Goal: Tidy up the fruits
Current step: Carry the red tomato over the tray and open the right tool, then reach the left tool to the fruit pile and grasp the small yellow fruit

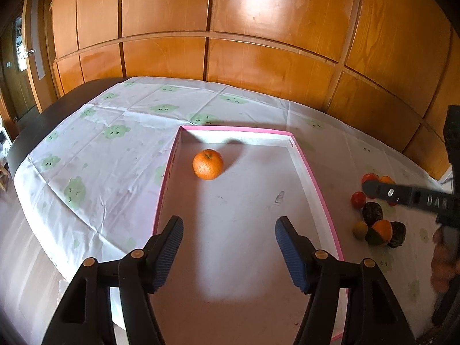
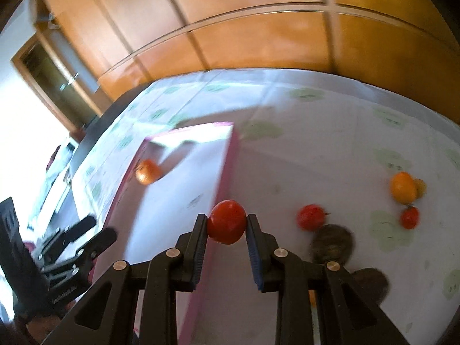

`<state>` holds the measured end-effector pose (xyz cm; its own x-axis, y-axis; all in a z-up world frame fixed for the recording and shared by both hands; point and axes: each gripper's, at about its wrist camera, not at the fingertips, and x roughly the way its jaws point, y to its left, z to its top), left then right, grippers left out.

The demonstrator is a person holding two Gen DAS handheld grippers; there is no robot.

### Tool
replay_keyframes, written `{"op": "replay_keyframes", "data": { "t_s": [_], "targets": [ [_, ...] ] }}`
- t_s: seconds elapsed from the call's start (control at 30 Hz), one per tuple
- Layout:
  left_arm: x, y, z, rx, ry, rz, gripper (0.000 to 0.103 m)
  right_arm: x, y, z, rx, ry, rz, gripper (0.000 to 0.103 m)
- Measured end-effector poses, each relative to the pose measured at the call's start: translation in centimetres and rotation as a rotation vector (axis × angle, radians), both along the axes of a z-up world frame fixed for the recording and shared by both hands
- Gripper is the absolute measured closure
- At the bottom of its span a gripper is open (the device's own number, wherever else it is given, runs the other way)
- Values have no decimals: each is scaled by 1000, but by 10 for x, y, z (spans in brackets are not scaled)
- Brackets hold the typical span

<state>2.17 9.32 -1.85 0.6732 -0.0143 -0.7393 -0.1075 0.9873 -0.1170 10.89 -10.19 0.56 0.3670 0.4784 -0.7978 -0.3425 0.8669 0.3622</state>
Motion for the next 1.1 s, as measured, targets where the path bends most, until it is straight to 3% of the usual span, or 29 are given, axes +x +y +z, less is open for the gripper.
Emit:
{"op": "replay_keyframes", "data": {
  "t_s": [0.3,0.63,1.1],
  "targets": [
    [-4,6,-3,-18,5,18,32,-11,47,-10,-49,9,120,76],
    [-6,17,-6,-25,9,44,32,3,75,-25,-96,31,120,76],
    [-6,9,-4,-12,6,17,32,-5,47,-9,-37,-10,52,74]
  ]
}}
